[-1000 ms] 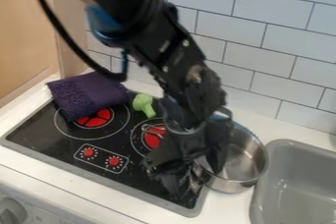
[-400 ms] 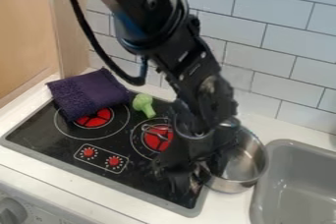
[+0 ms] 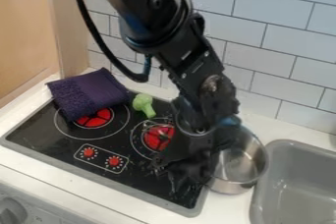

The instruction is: Moved the silver pot to the lower left side of the left burner

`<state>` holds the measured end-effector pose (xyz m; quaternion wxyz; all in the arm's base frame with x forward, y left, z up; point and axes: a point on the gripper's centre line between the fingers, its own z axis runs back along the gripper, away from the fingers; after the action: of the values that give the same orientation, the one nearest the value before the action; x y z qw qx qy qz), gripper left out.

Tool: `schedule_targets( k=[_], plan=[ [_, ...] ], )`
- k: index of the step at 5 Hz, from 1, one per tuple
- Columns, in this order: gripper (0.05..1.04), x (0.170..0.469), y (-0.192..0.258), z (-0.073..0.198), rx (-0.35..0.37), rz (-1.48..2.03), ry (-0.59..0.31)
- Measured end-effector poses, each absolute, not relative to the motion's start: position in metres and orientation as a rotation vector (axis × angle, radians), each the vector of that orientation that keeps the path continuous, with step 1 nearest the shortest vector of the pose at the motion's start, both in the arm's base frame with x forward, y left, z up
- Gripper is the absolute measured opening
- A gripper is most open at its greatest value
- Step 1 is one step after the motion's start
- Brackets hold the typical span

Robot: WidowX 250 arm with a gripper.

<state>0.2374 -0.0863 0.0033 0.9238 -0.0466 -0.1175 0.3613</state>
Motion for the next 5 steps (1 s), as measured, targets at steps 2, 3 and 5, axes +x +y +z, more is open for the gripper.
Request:
schedule_targets(
  k=[2, 3, 5],
  plan=[
    [0.063, 0.237, -0.087, 0.003, -0.096, 0.745, -0.238],
    [0.063, 0.236, -0.086, 0.003, -0.091, 0.741, -0.234],
    [0.063, 0.238, -0.077, 0.038, -0.103, 0.726, -0.298]
  ],
)
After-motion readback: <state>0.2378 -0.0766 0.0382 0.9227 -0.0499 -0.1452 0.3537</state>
